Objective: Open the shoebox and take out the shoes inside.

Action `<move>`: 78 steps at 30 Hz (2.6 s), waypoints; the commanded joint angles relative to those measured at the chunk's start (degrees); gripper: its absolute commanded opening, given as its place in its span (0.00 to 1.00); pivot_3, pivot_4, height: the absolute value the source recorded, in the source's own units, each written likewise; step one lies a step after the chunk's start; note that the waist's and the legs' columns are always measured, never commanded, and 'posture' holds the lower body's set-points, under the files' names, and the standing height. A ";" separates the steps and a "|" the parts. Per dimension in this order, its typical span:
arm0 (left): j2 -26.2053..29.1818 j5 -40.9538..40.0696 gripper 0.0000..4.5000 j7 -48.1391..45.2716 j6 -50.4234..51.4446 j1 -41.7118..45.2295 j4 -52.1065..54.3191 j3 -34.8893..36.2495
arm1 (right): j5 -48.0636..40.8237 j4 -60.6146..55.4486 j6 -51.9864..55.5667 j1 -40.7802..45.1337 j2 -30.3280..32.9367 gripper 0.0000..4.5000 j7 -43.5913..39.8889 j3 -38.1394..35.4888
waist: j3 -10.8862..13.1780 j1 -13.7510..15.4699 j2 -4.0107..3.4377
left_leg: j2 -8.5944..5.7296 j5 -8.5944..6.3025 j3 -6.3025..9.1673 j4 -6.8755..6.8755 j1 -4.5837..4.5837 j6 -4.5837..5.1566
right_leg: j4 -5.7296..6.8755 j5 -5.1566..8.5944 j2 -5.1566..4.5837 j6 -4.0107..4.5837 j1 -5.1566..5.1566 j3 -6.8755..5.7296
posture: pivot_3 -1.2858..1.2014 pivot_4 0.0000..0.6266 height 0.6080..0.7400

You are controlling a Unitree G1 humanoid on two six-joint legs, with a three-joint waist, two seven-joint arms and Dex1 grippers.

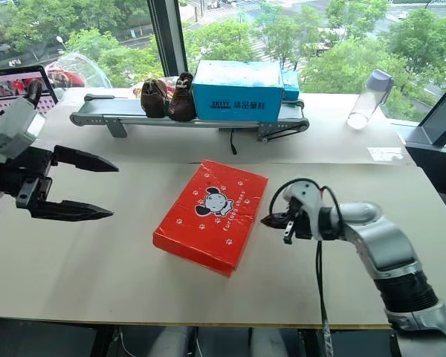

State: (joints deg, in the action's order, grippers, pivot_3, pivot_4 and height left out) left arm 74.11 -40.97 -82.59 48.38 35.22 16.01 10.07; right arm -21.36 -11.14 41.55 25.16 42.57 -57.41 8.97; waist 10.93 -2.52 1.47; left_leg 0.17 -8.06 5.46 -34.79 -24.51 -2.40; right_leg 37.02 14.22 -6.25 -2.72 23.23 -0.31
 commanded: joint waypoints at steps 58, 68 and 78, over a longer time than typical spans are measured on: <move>-1.17 4.37 1.00 11.54 -10.98 -20.32 -6.90 14.41 | 24.87 39.92 -44.51 42.01 -21.92 0.99 -0.16 13.39 | 0.11 -1.63 0.12 | 0.89 -0.12 -1.12 0.32 0.13 -0.23 | 0.63 -0.08 1.40 0.49 1.07 1.98 | 0.52 0.24 1.00; -1.34 4.65 1.00 11.36 -9.04 -25.08 -4.36 20.59 | 35.23 58.52 -71.01 45.81 -24.99 0.99 6.13 16.73 | 0.13 -1.69 0.13 | 0.89 -0.12 -1.12 0.29 0.14 -0.23 | 0.66 -0.09 1.41 0.48 1.05 2.01 | 0.52 0.24 1.00; -2.84 5.61 1.00 13.46 -7.30 -30.34 -1.03 27.34 | 44.60 70.94 -82.62 47.93 -28.36 0.99 13.75 20.49 | 0.12 -1.67 0.14 | 0.92 -0.12 -1.13 0.32 0.27 -0.23 | 0.69 -0.13 1.47 0.55 0.98 2.06 | 0.52 0.24 1.00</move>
State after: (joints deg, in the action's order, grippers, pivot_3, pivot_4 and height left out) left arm 71.16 -35.80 -69.60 40.77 4.86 13.41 34.78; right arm 21.76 58.79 -38.84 71.90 14.76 -45.20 28.77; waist 11.06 -4.19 1.60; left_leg 1.10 -8.18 4.34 -34.46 -24.23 -2.63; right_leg 37.71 14.09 -4.77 -2.17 24.21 1.76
